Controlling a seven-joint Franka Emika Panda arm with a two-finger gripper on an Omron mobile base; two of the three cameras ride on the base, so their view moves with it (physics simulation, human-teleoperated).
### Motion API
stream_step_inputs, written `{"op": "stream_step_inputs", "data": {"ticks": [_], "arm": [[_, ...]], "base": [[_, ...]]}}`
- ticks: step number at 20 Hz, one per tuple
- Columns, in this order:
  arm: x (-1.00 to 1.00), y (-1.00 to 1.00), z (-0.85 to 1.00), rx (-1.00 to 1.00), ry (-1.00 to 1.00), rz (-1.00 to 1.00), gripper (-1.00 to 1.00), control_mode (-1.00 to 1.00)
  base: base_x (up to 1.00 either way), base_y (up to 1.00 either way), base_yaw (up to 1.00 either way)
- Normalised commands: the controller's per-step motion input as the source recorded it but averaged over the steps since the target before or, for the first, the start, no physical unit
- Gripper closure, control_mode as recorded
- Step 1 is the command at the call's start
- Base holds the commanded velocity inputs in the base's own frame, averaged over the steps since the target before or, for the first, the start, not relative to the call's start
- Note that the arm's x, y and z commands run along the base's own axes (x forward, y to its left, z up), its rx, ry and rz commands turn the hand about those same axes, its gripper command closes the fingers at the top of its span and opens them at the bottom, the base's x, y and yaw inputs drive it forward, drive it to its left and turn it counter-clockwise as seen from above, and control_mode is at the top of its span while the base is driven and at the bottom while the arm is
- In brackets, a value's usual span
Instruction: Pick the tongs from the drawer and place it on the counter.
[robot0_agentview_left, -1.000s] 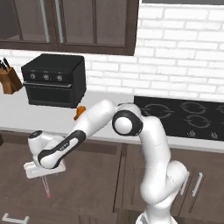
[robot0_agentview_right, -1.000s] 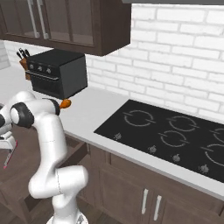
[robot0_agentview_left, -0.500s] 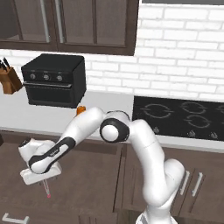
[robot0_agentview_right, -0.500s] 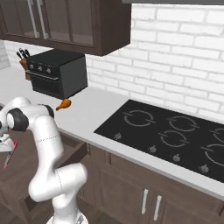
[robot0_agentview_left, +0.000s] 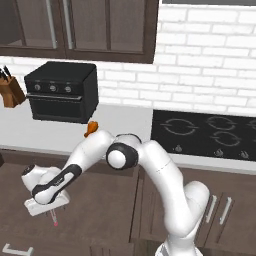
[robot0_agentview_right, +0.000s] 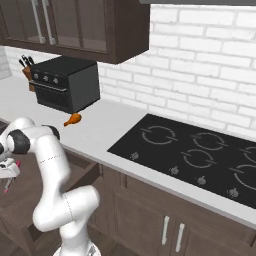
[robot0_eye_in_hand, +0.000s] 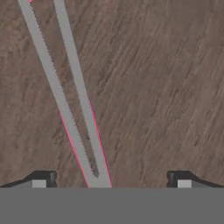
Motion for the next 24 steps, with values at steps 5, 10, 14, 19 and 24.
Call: {"op": "stream_step_inputs", "data": {"ticks": [5,10,14,19,24], "arm": [[0.14,0.02,-0.42,0.0,0.0,0.0,-1.0,-1.0],[0.14,0.16,-0.46,-0.01,0.0,0.0,1.0,-1.0],[-0.15,-0.21,-0.62,-0.1,-0.08,0.0,1.0,-1.0],[-0.13,-0.46,-0.39,-0.02,-0.15,0.0,1.0,-1.0],[-0.09,-0.03,0.0,0.0,-0.08,0.0,1.0,-1.0]], "base": [[0.0,0.0,0.0],[0.0,0.0,0.0],[0.0,0.0,0.0],[0.0,0.0,0.0],[0.0,0.0,0.0]]}}
